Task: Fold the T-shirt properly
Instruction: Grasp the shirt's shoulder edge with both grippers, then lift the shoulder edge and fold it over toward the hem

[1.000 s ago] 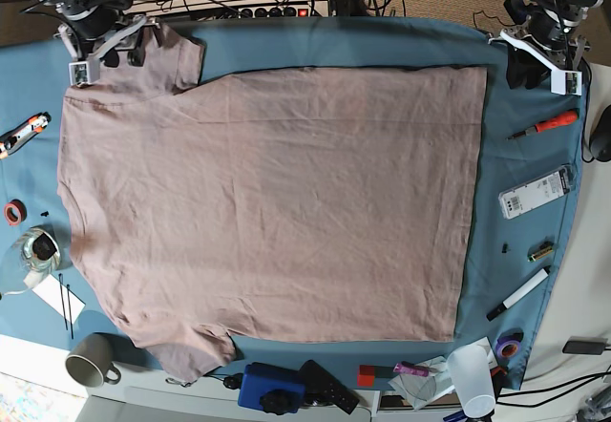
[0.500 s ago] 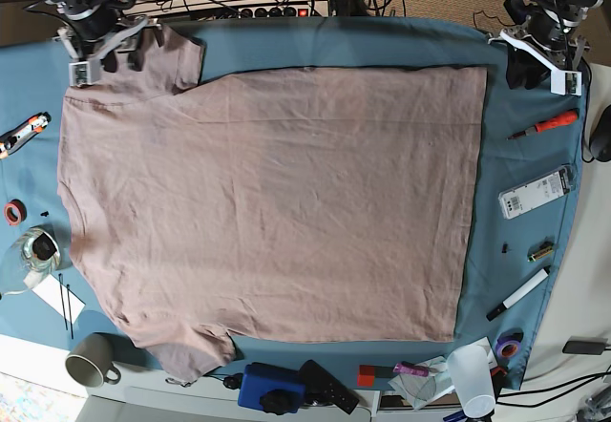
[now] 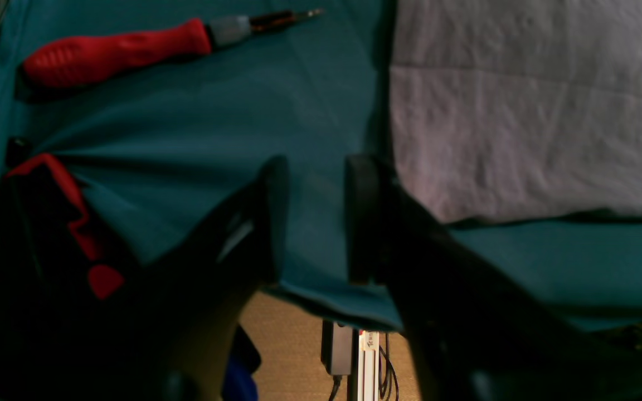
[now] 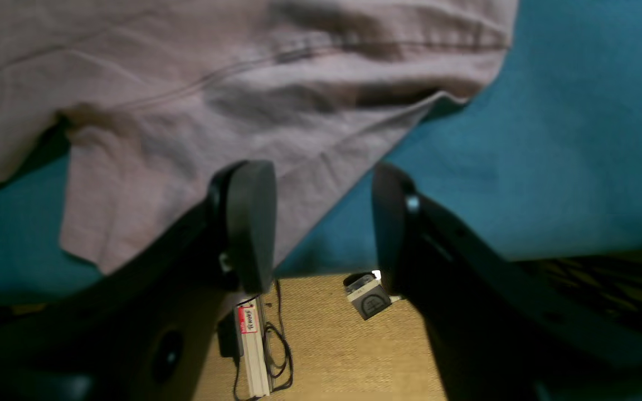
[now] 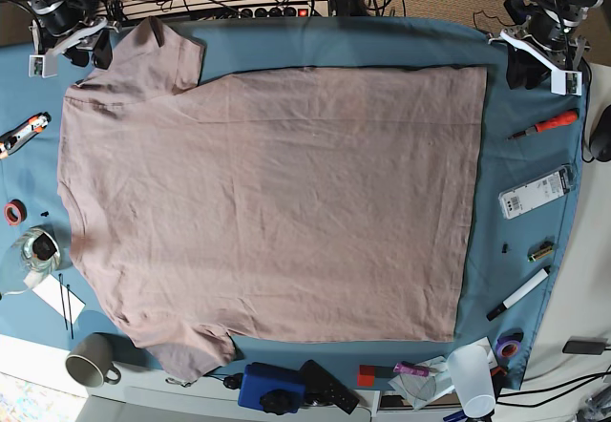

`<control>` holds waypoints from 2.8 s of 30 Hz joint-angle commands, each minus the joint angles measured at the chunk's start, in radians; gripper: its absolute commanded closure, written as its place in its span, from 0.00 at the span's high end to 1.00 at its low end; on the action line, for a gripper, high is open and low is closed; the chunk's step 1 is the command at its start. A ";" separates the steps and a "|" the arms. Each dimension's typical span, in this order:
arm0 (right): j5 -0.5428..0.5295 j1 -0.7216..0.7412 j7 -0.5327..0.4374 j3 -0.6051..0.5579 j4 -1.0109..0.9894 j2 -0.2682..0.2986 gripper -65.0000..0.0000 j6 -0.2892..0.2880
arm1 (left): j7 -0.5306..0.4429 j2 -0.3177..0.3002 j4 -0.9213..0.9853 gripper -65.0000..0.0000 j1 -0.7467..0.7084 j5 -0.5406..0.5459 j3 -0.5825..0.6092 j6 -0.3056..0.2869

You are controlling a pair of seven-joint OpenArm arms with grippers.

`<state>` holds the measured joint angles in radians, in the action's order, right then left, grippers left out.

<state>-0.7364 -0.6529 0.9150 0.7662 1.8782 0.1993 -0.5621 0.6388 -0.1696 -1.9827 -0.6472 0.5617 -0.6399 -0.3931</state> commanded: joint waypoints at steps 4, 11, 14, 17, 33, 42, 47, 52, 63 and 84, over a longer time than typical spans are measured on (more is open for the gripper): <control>-0.076 0.009 -0.003 -0.002 -0.095 0.014 0.43 -0.008 | -0.019 -0.011 -0.018 0.28 -0.004 0.011 -0.005 -0.002; -0.190 0.107 0.113 -0.002 -0.208 0.014 0.43 -0.098 | -0.019 -0.011 -0.018 0.28 -0.004 0.011 -0.005 -0.002; -0.212 0.113 0.126 -0.002 -0.208 0.013 0.43 -0.101 | -0.019 -0.011 -0.018 0.28 -0.004 0.011 -0.005 -0.001; -0.205 0.111 0.134 -0.002 -0.214 0.008 0.43 -0.099 | -0.019 -0.010 -0.018 0.28 -0.004 0.011 -0.005 -0.001; -0.205 0.107 0.174 -0.174 -0.263 0.009 0.43 -0.096 | -0.055 -0.010 -0.017 0.34 0.019 0.048 -0.004 -0.001; -0.205 0.107 0.177 -0.173 -0.263 0.011 0.43 -0.096 | 0.068 0.023 0.047 0.34 0.065 0.219 -0.004 -0.077; -0.205 0.107 0.177 -0.173 -0.263 0.012 0.43 -0.096 | 0.086 0.057 0.114 0.34 0.078 0.249 -0.004 -0.101; -0.205 0.107 0.181 -0.173 -0.263 0.012 0.43 -0.096 | 0.104 0.059 0.195 0.34 0.101 0.262 -0.004 -0.106; -0.257 0.119 0.177 -0.174 -0.263 0.012 0.43 -0.127 | 0.147 0.058 0.247 0.34 0.111 0.355 -0.004 -0.187; -0.260 0.139 0.183 -0.055 -0.249 0.014 0.00 -0.118 | 0.152 0.058 0.237 0.00 0.153 0.356 -0.004 -0.228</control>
<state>-1.0164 -0.5045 1.0924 0.7021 1.6161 0.1986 -0.6857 0.8055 -0.1047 -1.7248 -0.4854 0.8948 -0.6415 -0.6113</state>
